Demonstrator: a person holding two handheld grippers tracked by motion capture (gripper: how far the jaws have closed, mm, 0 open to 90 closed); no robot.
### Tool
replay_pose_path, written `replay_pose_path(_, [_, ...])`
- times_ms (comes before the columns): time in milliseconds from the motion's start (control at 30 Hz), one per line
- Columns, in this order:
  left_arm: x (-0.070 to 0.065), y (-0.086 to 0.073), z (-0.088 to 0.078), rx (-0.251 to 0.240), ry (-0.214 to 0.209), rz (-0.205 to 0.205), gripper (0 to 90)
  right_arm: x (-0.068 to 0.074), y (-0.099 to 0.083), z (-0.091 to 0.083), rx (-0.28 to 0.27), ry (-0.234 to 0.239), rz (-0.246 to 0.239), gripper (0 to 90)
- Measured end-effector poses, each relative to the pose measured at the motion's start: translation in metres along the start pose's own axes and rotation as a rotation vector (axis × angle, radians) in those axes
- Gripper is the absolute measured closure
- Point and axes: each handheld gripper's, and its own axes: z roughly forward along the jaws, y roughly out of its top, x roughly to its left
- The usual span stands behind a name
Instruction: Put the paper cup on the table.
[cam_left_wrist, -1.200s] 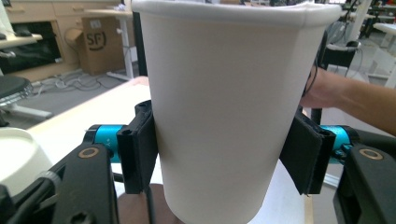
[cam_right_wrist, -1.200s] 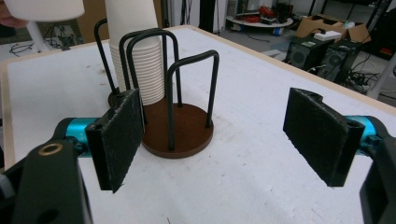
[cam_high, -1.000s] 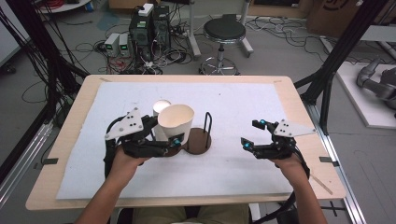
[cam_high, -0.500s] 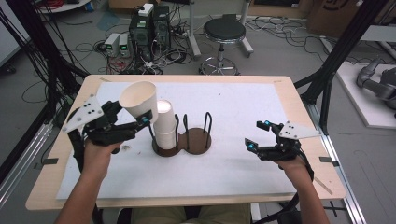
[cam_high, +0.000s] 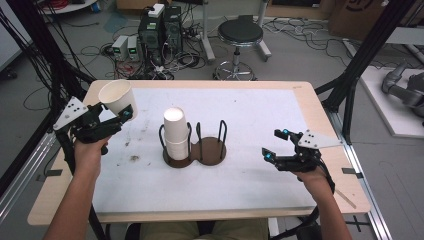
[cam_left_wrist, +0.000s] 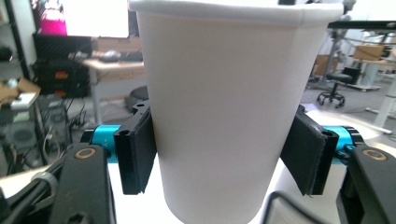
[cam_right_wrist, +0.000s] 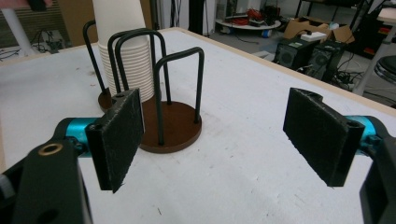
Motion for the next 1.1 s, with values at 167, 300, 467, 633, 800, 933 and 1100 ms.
replay_pose_path(167, [0.013,-0.022,0.013,0.041,0.024,-0.001,33.7,-0.001,-0.003,0.001,0.008,-0.005,0.008,20.8])
replay_pose_path(300, [0.022,-0.04,0.025,0.072,0.042,-0.03,33.7,-0.001,-0.004,0.002,0.014,-0.003,0.012,20.8])
replay_pose_path(467, [0.031,-0.065,0.04,0.156,0.07,-0.063,33.7,-0.001,-0.005,0.004,0.015,0.004,0.02,20.8])
replay_pose_path(633, [0.035,-0.08,0.055,0.239,0.085,-0.056,33.6,-0.001,-0.006,0.005,0.019,0.003,0.019,20.8])
replay_pose_path(800, [0.038,-0.094,0.066,0.317,0.104,-0.068,33.8,-0.002,-0.007,0.006,0.025,0.004,0.022,20.8])
replay_pose_path(933, [0.037,-0.104,0.074,0.379,0.117,-0.061,33.8,-0.002,-0.007,0.006,0.026,0.004,0.023,20.8])
replay_pose_path(1100, [0.035,-0.105,0.075,0.407,0.134,-0.044,33.8,-0.002,-0.008,0.006,0.026,0.006,0.024,20.9])
